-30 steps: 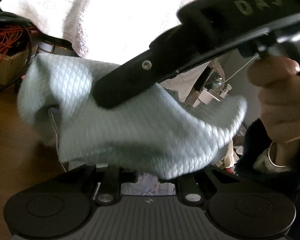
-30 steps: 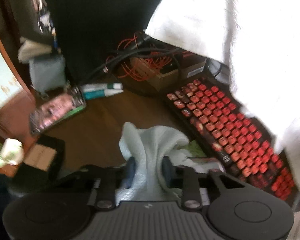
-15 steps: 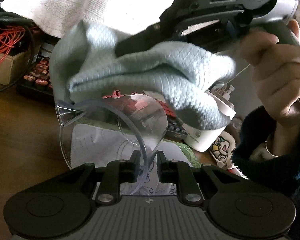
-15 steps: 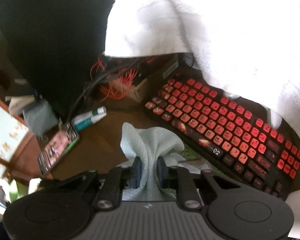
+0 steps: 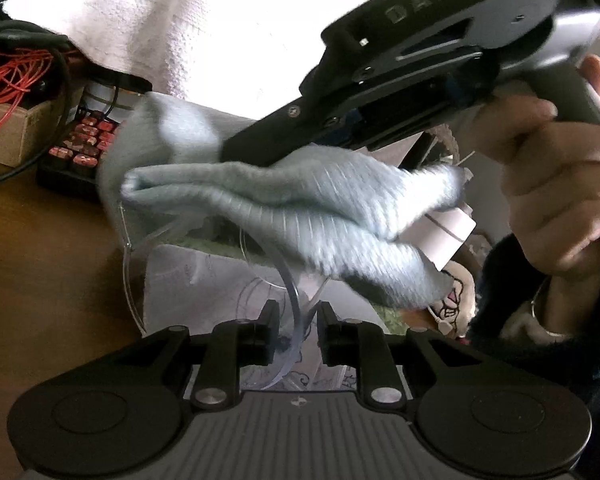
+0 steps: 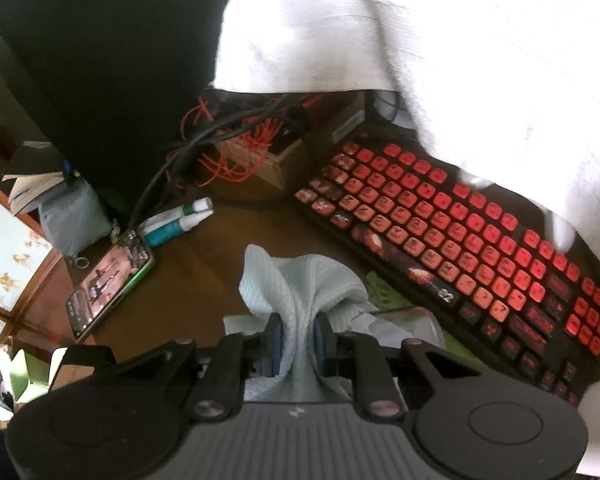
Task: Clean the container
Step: 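Rub the blue cloth over the jug rim with the right gripper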
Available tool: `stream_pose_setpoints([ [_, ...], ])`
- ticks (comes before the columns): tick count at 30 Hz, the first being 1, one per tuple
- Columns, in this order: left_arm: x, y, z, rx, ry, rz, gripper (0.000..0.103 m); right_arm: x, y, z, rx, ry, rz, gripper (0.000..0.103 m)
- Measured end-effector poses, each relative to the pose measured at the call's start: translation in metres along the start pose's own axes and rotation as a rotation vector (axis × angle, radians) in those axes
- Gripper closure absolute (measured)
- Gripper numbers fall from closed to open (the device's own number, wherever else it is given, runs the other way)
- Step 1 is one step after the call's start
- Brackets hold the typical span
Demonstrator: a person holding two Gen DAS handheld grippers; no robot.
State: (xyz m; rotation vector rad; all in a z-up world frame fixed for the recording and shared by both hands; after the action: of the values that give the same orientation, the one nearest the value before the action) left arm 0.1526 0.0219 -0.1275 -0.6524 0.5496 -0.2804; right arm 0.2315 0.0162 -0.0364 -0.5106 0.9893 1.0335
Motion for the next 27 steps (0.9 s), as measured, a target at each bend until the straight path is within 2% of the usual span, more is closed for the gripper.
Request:
stream_pose_setpoints([
  [6,0.005,0.001,0.002,-0.007,0.01,0.002,0.081,-0.005,-0.046,0.005,0.136,0.001,-0.107,0.088],
  [11,0.008,0.001,0.001,0.002,0.014,0.007,0.08,-0.006,-0.072,0.001,0.225,0.011,-0.077,0.088],
  [18,0.006,0.004,-0.001,0.008,0.018,0.021,0.077,-0.003,-0.052,-0.001,0.168,0.005,-0.09,0.088],
  [27,0.009,0.003,0.001,0.022,0.017,0.033,0.077,-0.006,-0.005,-0.001,0.048,0.001,-0.016,0.088],
])
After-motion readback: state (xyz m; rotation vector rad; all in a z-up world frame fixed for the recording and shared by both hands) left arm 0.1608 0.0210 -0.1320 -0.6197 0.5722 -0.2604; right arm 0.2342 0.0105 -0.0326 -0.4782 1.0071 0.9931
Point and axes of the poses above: each gripper's, at about its wrist camera, not at the fingertips, and x roughly the way its jaws point, y to its left, z to its top, the point moved 7 cm from there along x, roughly the way its jaws point, and after that the axes turned 12 degrees about -x, right-handed, at the moved point
